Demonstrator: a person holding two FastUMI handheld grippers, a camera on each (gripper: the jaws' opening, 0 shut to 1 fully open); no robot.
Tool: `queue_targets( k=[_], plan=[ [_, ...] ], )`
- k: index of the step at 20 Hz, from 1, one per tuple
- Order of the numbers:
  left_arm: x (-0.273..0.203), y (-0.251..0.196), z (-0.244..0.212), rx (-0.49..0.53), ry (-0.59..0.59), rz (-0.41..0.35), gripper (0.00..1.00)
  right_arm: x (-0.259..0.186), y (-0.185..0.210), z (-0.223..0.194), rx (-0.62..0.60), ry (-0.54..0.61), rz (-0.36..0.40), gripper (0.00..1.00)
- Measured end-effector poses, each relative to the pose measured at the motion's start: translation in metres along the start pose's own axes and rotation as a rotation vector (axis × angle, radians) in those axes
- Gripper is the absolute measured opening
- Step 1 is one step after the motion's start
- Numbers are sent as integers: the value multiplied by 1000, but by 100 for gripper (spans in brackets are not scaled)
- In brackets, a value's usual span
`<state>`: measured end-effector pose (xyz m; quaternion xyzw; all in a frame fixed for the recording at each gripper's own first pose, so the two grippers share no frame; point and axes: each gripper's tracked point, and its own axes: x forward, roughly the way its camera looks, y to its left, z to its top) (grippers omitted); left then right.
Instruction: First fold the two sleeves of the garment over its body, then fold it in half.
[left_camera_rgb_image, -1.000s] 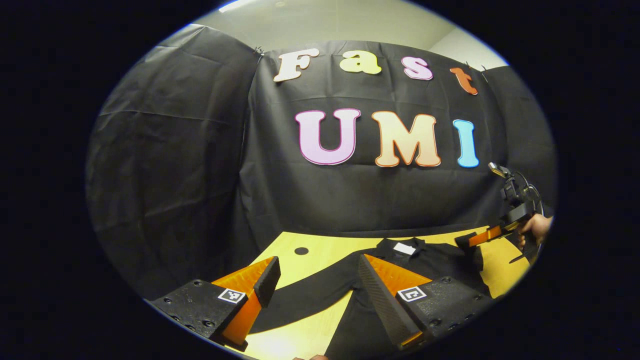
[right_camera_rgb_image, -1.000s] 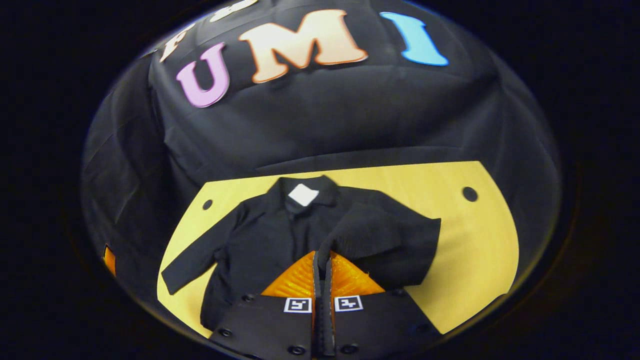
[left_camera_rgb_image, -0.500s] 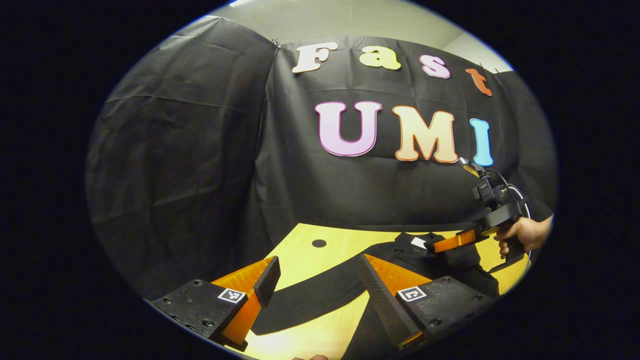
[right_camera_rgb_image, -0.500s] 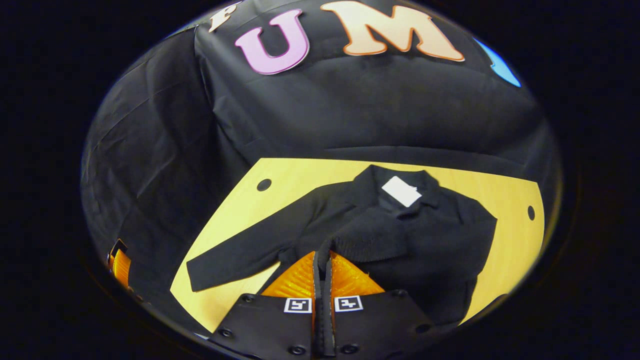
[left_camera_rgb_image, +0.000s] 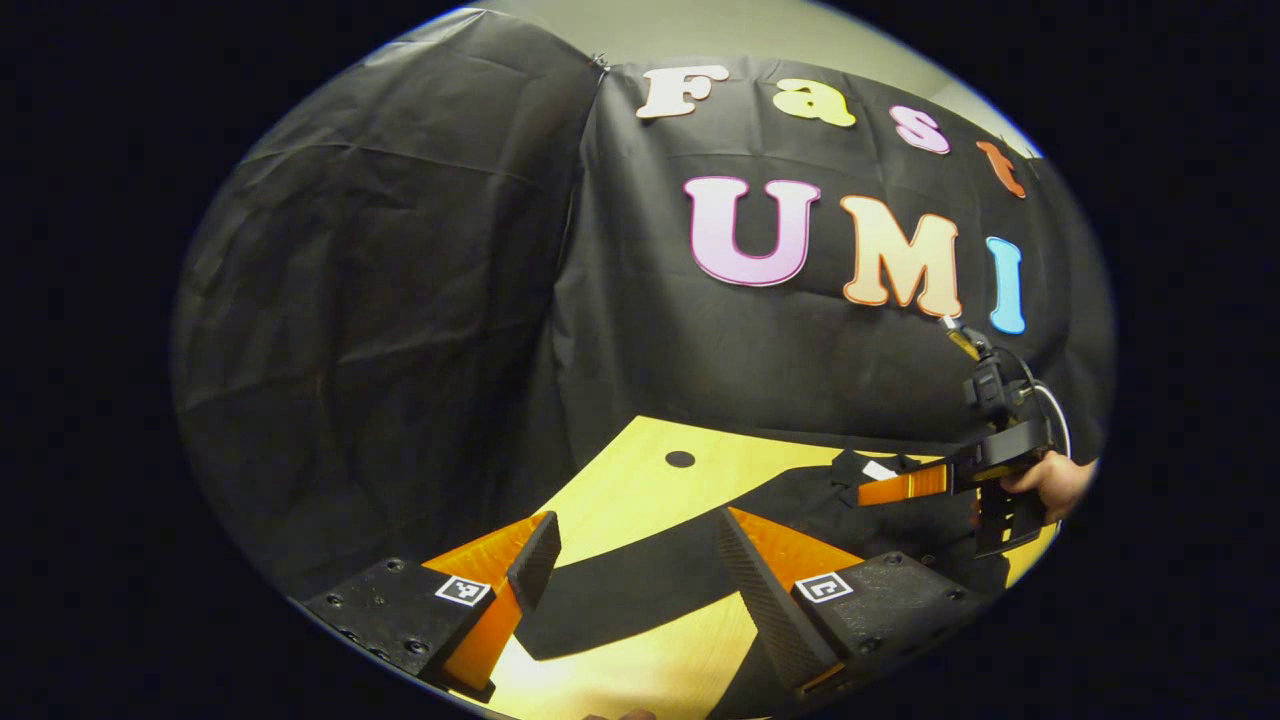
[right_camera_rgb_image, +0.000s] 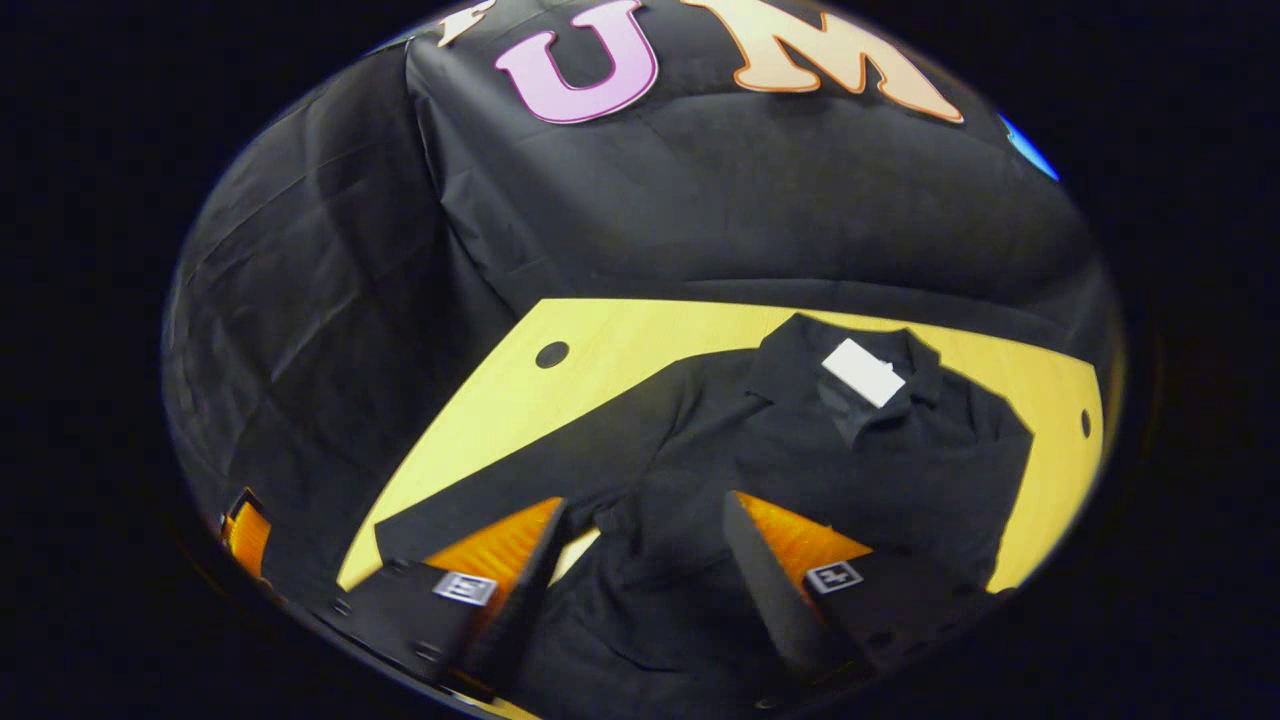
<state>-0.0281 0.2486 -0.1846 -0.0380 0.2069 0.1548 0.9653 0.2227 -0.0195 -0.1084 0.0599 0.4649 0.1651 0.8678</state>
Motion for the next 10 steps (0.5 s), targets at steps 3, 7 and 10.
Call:
queue_targets(
  k=[3, 7, 10],
  plan=[
    [10, 19, -21, -15, 44, 52, 94, -29, -15, 4, -1, -84, -60, 98],
    [21, 50, -54, -42, 115, 133, 96, -67, -24, 8, 6, -175, -94, 98],
    [29, 76, -91, -53, 209, 205, 94, -99, -27, 4, -13, -224, -115, 98]
  ],
)
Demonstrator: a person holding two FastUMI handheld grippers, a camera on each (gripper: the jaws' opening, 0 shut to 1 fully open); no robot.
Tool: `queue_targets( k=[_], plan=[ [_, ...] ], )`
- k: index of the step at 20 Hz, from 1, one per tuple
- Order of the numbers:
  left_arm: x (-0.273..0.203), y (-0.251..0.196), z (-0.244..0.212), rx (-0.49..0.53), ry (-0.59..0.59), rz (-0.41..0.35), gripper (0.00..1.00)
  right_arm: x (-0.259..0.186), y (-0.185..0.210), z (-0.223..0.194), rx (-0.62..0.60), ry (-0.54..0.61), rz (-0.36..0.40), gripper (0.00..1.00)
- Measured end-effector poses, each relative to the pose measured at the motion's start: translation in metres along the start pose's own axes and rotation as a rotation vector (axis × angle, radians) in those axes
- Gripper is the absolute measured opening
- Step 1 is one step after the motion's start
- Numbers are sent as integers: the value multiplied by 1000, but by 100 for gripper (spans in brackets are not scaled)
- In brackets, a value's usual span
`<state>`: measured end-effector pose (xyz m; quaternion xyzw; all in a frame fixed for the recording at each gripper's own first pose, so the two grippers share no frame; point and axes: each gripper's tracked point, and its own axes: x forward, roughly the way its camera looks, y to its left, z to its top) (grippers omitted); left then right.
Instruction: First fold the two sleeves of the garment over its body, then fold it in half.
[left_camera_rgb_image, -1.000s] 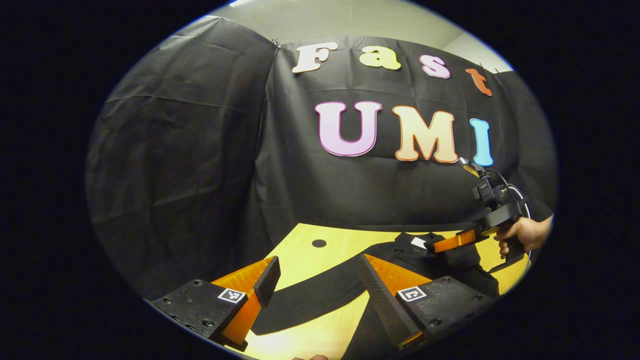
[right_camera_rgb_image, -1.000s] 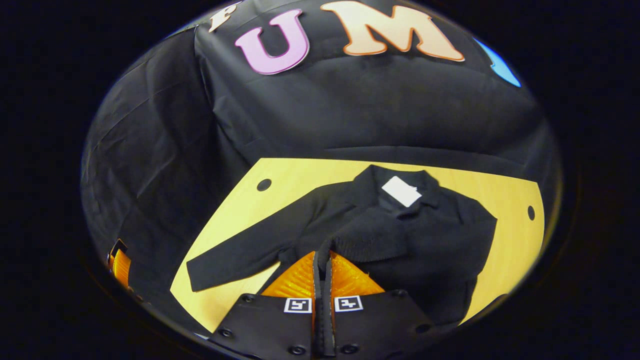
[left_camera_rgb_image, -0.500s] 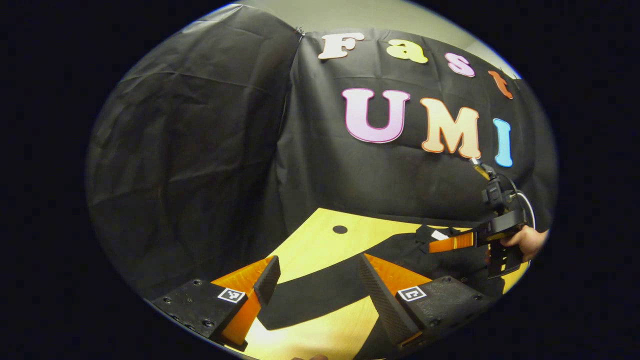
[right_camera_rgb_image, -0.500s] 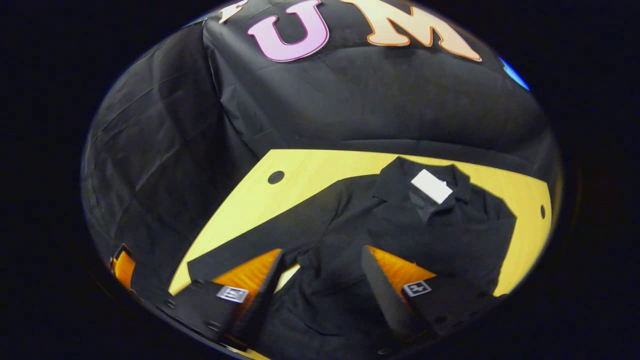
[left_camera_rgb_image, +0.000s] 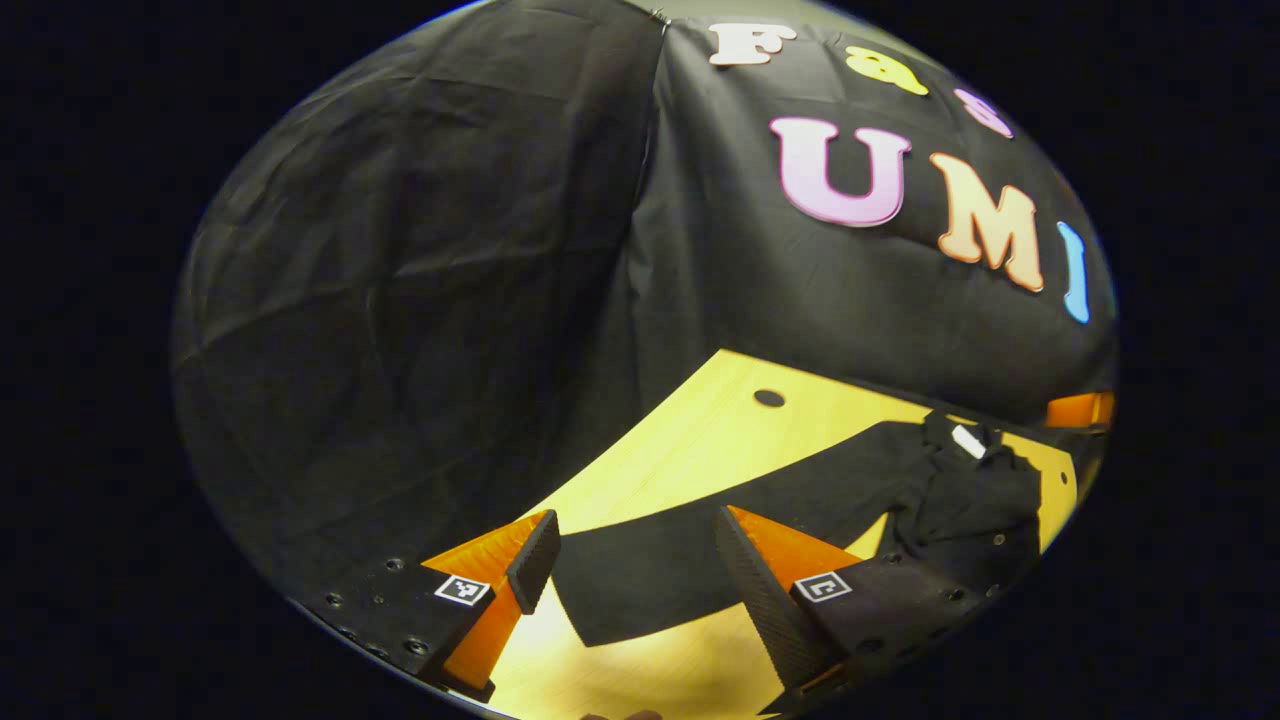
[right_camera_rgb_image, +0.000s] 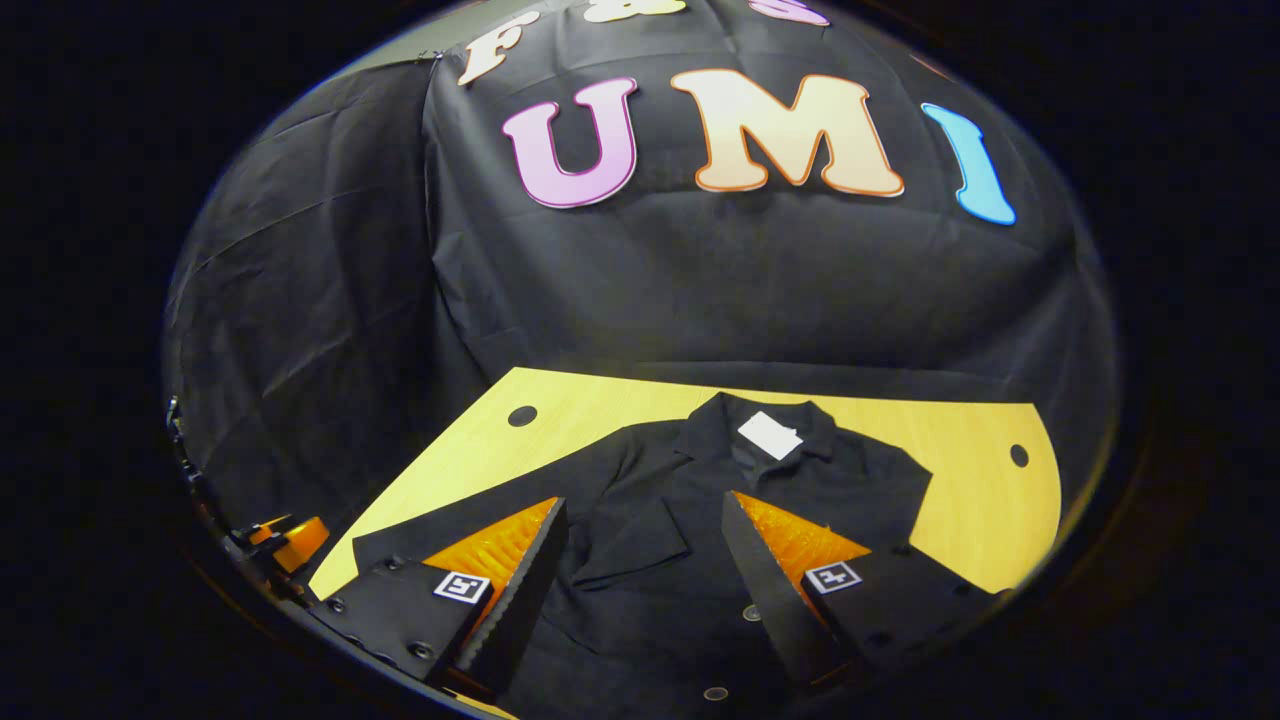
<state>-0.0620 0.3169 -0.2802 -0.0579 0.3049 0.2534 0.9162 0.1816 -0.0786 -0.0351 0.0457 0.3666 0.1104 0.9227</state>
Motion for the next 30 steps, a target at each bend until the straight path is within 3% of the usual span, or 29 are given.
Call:
queue_targets(
  k=[5, 10, 12, 17, 19, 20, 21, 23, 26, 30],
  plan=[
    [25, 25, -46, 18, 160, 87, 95, -45, 0, -5, 124, -8, 11, 98],
    [35, 34, -80, 19, 325, 100, 94, -84, -15, 3, 114, -72, -35, 98],
    [34, 34, -83, 10, 353, 100, 91, -101, -22, 4, 101, -87, -57, 98],
    [41, 27, -93, 1, 410, 78, 94, -127, -45, 0, 108, -119, -109, 98],
    [42, 18, -95, -14, 421, 54, 83, -134, -53, 0, 115, -129, -125, 98],
    [42, 16, -96, -19, 437, 49, 73, -137, -56, 0, 115, -132, -134, 98],
    [42, 15, -93, -24, 427, 41, 71, -140, -61, -1, 113, -136, -141, 98],
    [46, 6, -91, -20, 417, 8, 51, -144, -68, -4, 116, -140, -153, 98],
    [51, 1, -88, -38, 410, -26, 2, -151, -80, -8, 129, -139, -170, 98],
    [51, -5, -82, -59, 429, -59, 0, -158, -99, -11, 149, -152, -203, 98]
  ],
)
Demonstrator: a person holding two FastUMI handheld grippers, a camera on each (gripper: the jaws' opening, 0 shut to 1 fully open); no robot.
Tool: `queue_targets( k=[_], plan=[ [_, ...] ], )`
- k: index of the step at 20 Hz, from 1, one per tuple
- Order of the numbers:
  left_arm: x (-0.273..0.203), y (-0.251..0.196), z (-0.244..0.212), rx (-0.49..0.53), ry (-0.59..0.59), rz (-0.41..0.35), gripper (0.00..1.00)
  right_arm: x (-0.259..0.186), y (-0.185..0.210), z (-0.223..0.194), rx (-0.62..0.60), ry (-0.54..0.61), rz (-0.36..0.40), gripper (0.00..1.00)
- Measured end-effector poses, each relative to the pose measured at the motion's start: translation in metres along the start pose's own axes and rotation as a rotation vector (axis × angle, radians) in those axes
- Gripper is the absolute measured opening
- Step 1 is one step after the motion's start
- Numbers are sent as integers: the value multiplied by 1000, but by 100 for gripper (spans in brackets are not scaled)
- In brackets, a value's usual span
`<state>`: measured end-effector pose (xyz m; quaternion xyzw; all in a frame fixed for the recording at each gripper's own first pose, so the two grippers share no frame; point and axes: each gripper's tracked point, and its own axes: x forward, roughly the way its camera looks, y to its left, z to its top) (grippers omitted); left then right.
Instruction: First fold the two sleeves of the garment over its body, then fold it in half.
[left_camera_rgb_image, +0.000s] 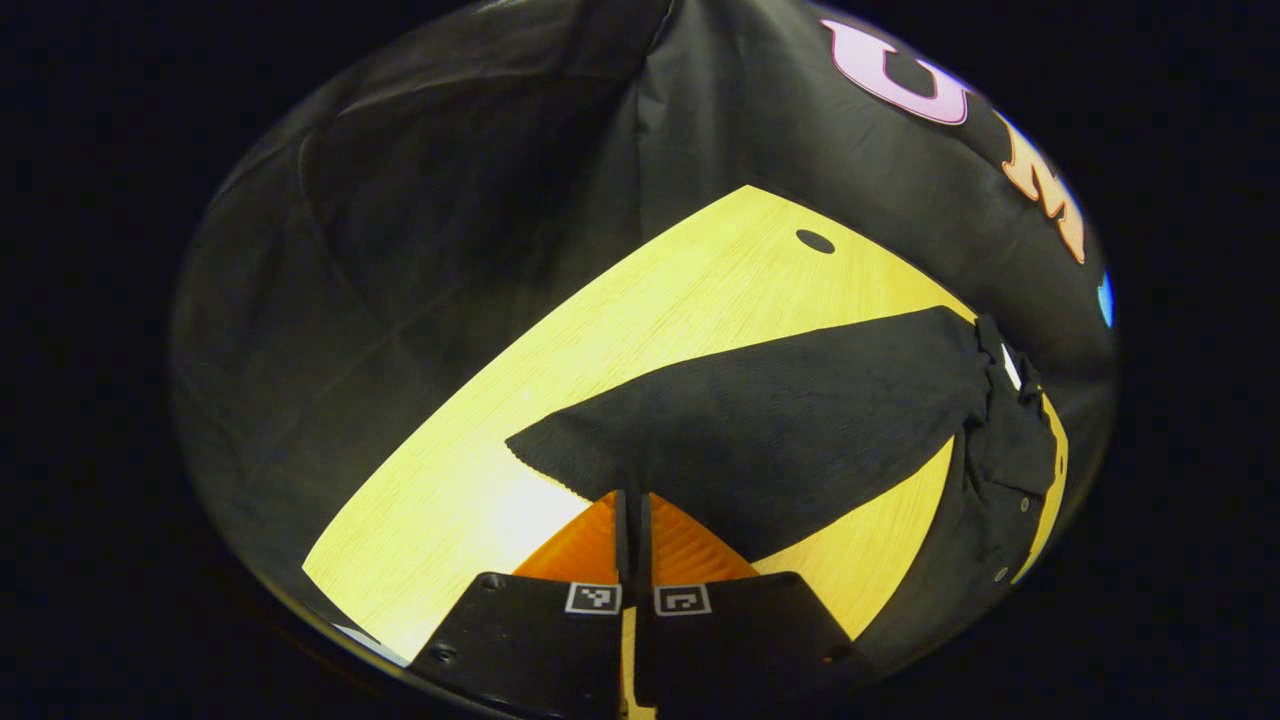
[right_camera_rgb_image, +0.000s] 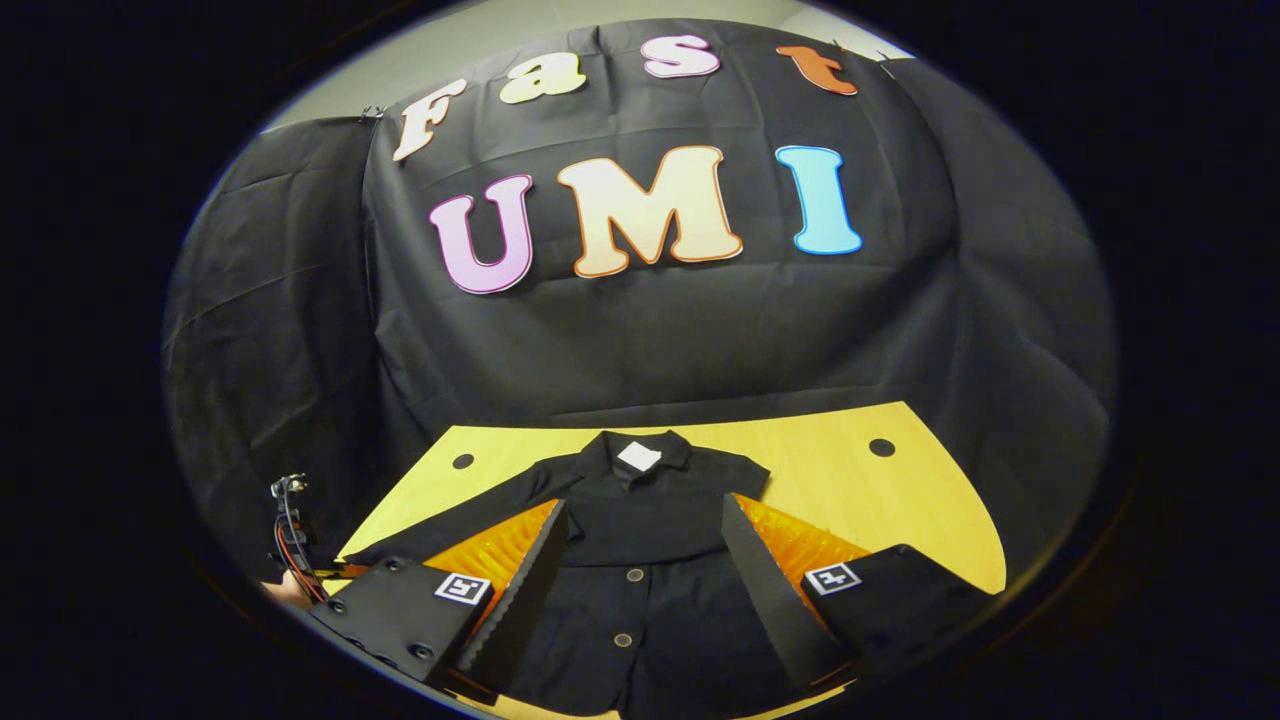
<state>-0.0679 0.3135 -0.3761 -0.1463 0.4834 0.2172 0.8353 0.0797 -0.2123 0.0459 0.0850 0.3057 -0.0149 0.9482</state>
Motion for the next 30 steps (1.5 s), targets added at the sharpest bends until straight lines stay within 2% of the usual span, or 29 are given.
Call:
queue_targets(
  k=[2, 6, 11, 17, 18, 21, 25, 26, 27, 28, 30],
  plan=[
    [-8, -14, 21, 14, -55, -20, 0, 4, -12, -2, 8, 2, -21, 98],
    [-40, -80, 58, 110, -152, -148, 0, 2, -34, -1, 28, -12, -58, 98],
    [-81, -211, 74, 271, -210, -342, 0, -5, -74, -13, 42, -4, -105, 98],
    [-117, -371, 32, 400, -180, -563, 0, -13, -124, -24, 55, 11, -167, 98],
    [-122, -393, 23, 417, -174, -596, 0, -14, -131, -25, 64, 10, -173, 92],
    [-141, -457, -2, 459, -149, -661, 0, -18, -157, -31, 81, 18, -194, 93],
    [-143, -513, -25, 484, -126, -713, 0, -22, -189, -43, 98, 41, -222, 92],
    [-143, -525, -30, 487, -123, -723, 0, -23, -196, -46, 103, 46, -227, 98],
    [-145, -540, -36, 486, -115, -743, 0, -24, -203, -48, 108, 50, -232, 98],
    [-147, -553, -44, 483, -105, -770, 3, -23, -208, -51, 115, 54, -235, 98],
    [-149, -572, -51, 480, -105, -801, 34, -20, -216, -57, 131, 68, -239, 98]
  ],
)
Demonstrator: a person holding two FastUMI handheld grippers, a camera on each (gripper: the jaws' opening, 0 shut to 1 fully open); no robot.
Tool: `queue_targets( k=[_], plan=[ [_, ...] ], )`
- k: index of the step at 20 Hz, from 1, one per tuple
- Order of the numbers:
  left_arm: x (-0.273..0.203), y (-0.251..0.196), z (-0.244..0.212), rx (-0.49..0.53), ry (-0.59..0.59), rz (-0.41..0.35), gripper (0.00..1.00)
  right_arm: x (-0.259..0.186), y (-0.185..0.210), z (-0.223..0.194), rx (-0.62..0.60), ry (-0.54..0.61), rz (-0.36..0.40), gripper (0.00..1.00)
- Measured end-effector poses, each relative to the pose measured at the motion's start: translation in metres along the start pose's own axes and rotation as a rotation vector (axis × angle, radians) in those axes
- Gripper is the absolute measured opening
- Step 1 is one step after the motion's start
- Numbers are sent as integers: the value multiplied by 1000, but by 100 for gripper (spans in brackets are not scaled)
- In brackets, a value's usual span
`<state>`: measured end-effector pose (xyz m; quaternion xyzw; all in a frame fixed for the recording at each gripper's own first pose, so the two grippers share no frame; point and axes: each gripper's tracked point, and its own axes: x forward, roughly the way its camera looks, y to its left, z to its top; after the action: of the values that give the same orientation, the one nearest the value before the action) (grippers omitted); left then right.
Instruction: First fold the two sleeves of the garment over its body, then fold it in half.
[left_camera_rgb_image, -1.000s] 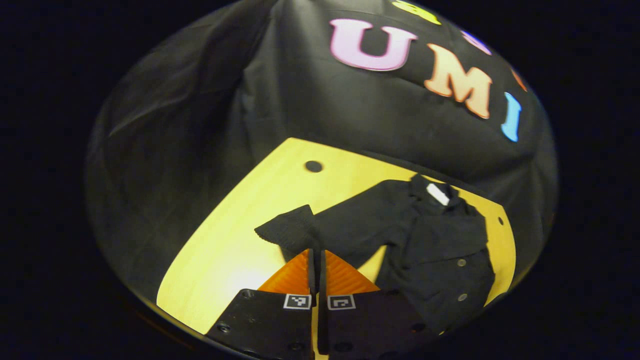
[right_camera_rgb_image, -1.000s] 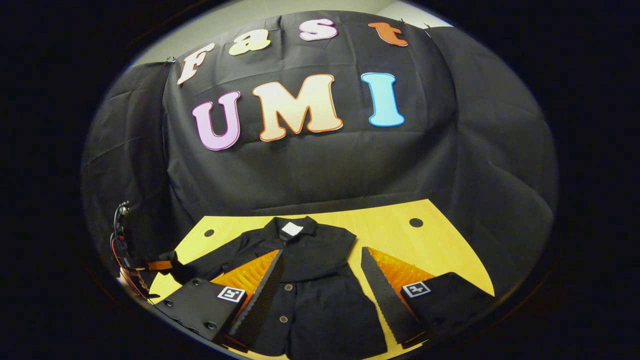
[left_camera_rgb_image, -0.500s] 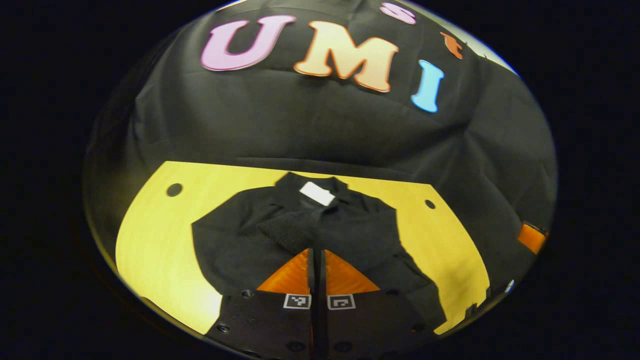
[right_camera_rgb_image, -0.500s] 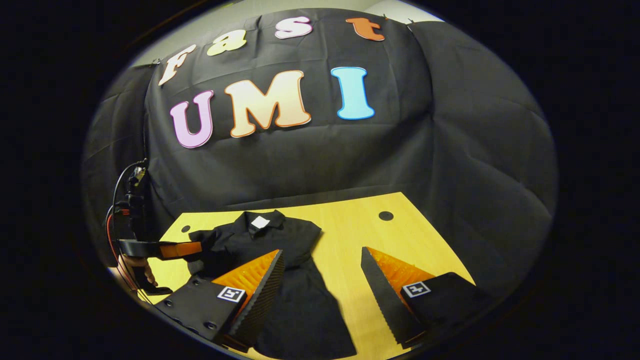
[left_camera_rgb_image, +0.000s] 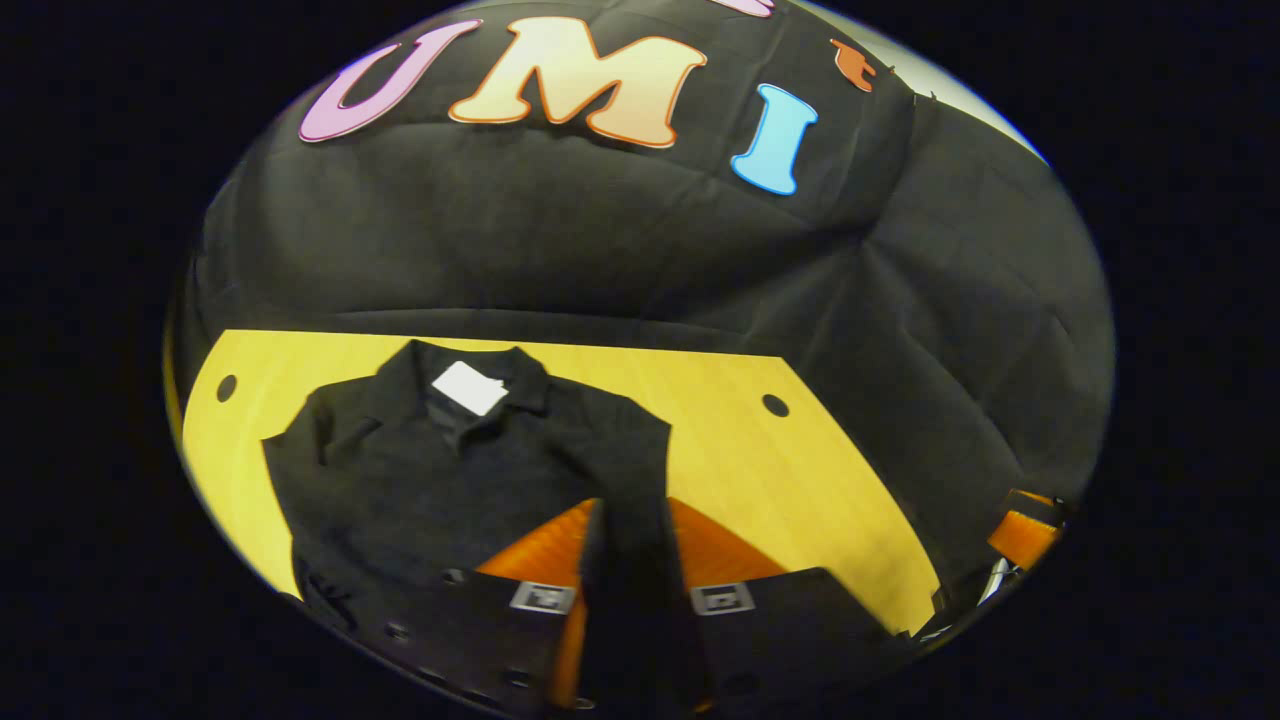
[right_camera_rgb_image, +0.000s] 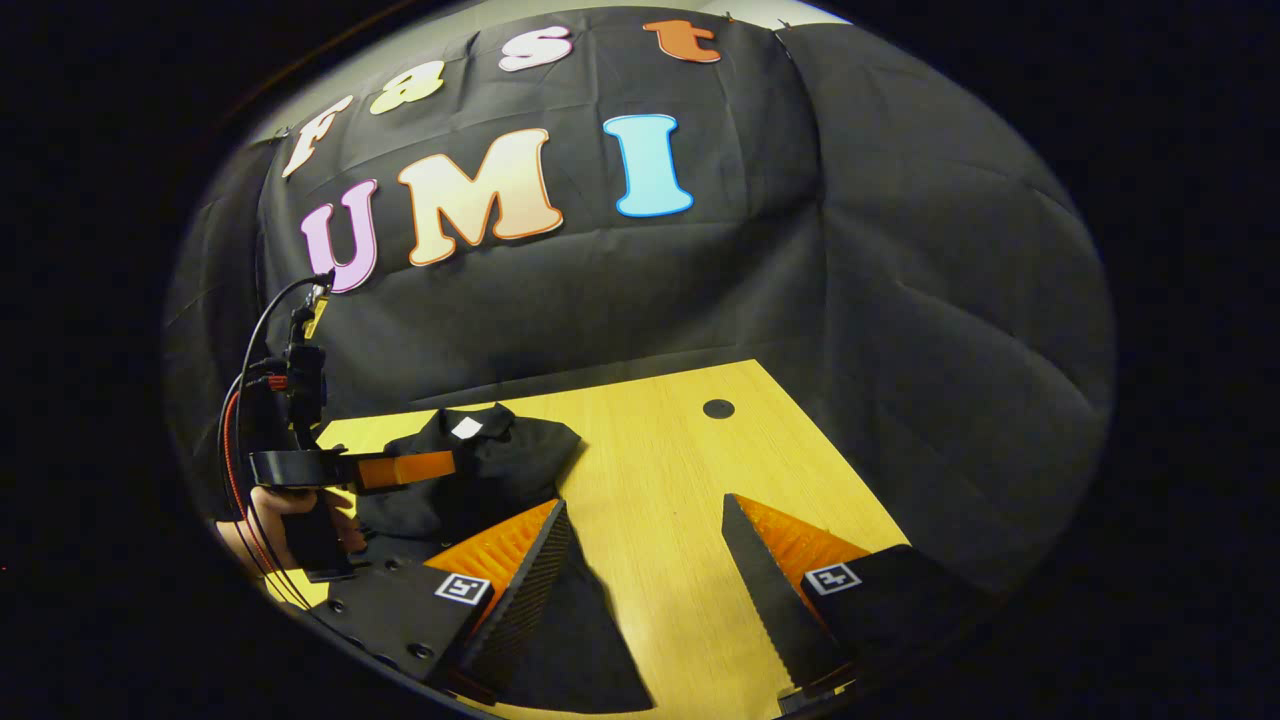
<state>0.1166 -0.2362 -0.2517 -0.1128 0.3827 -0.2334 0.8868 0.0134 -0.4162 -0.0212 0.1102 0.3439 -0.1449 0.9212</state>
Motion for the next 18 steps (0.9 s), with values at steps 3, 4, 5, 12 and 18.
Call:
queue_targets(
  k=[3, 4, 5, 12, 18],
  plan=[
    [5, -14, 0, 14, -22, -9, 80, 10, -4, -10, 2, 24, 4, 98],
    [4, -16, 5, 14, -34, -26, 95, 12, -1, -15, -2, 38, 9, 98],
    [-2, -18, 8, 18, -50, -34, 96, 13, 3, -23, -5, 55, 20, 98],
    [-82, 38, -22, 174, -37, 48, 96, 21, 32, -100, -29, 231, 78, 98],
    [-179, 132, -121, 111, 102, 228, 96, 17, 39, -175, -112, 385, 57, 98]
  ],
)
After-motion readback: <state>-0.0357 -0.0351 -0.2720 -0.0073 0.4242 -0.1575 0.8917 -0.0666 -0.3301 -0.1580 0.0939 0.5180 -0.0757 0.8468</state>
